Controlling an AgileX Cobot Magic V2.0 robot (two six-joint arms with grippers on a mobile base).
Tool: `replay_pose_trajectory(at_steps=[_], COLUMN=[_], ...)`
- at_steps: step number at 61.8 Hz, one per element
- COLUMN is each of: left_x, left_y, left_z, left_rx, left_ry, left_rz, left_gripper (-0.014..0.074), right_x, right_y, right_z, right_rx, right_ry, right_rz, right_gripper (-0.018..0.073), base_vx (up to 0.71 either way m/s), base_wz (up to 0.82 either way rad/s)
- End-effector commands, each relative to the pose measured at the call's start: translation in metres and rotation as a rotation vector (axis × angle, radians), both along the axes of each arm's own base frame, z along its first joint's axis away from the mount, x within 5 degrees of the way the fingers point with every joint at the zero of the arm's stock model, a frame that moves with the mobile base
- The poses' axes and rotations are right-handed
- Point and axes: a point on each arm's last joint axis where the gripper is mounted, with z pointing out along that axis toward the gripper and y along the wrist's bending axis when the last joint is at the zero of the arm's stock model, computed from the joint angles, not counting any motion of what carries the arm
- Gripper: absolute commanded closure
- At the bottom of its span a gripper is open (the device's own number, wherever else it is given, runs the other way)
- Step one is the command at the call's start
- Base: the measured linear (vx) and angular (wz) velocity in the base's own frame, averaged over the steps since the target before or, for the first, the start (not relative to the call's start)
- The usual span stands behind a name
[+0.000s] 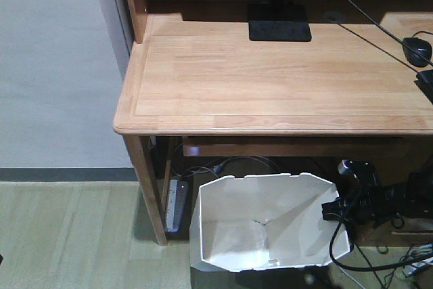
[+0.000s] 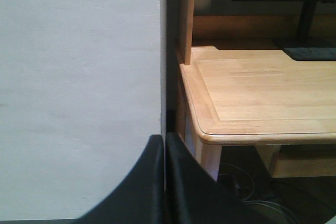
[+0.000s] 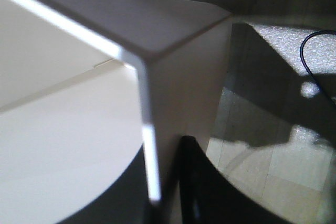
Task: Move trash bin to bedside with robot
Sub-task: 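Hold the bin with the right gripper while the base turns toward the bed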
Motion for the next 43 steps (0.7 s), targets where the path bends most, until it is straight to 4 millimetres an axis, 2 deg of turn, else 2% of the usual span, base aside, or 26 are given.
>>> replay_pose_trajectory(at_steps=[1, 21, 43], left_x=[0.0010, 0.0010, 0.0010], left_y=[-0.0003, -0.0003, -0.0003], left_z=[-0.0032, -0.0032, -0.0032], left_rx=[-0.014, -0.014, -0.014], left_ry=[-0.048, -0.048, -0.048], left_rz=[-0.004, -0.004, -0.004], left_gripper=[0.0602, 0.0602, 0.0602], right_x=[0.0180, 0.0180, 0.0180], right_y=[0.0115, 0.0115, 0.0115], right_z=[0.0331, 0.0331, 0.0331], right_rx=[0.197, 0.197, 0.197], right_ry=[-0.161, -0.161, -0.161], right_rz=[0.007, 0.007, 0.007], right_gripper=[0.0564, 0.0564, 0.0564], base_vx=[-0.03, -0.06, -0.09], base_wz=[0.11, 0.26, 0.55])
